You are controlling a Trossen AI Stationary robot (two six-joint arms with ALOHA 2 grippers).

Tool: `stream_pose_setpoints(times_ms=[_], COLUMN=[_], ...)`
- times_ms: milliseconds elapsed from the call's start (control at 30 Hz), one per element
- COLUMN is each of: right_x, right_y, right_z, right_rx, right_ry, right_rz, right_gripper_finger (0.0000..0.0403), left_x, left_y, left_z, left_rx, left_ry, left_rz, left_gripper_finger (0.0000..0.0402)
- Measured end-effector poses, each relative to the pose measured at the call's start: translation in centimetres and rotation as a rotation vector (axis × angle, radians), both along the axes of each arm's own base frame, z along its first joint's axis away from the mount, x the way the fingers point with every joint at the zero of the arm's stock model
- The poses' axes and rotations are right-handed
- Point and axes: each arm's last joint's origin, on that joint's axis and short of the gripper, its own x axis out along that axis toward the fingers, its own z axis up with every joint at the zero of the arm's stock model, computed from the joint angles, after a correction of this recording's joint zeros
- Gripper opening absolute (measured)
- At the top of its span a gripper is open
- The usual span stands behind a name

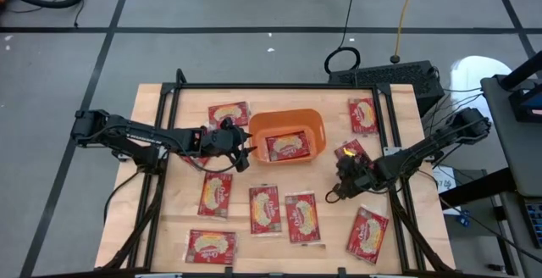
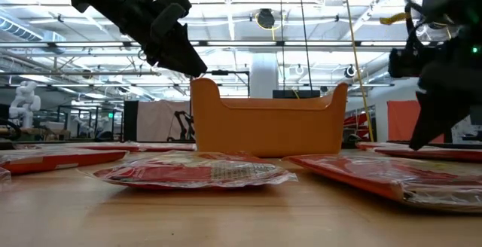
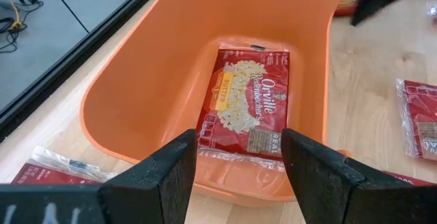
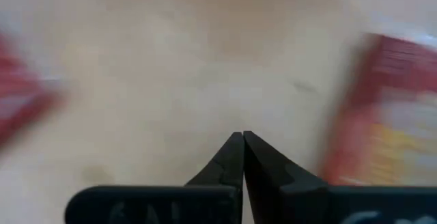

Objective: Sort popcorn bags into baskets
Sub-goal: Put the red popcorn bag into the orange bin

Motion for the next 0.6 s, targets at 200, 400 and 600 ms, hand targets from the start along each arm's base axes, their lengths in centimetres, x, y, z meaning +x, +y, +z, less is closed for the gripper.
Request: stream_pose_setpoints(times_ms=[200, 400, 600], right_x=[0.2, -1.2, -2.7], right_y=[0.1, -1.3, -1.8], right_z=[0.6, 2.1, 2.0], right_rx=[0.018, -0.028, -0.006], right_ry=[-0.067, 0.088, 0.320], right_rz=[-0.023, -0.171, -0.238], right_gripper_finger=[0.0001, 0.0002, 0.0002], left_x=[0.1, 0.1, 0.1], left_y=[0.0, 0.0, 0.0], left_z=[0.1, 0.2, 0.2], left_rx=[0.026, 0.023, 0.014], left_ry=[-0.008, -0.018, -0.022], left_rz=[-0.017, -0.016, -0.010], left_gripper_finger=[0.0218, 0.0218, 0.0218])
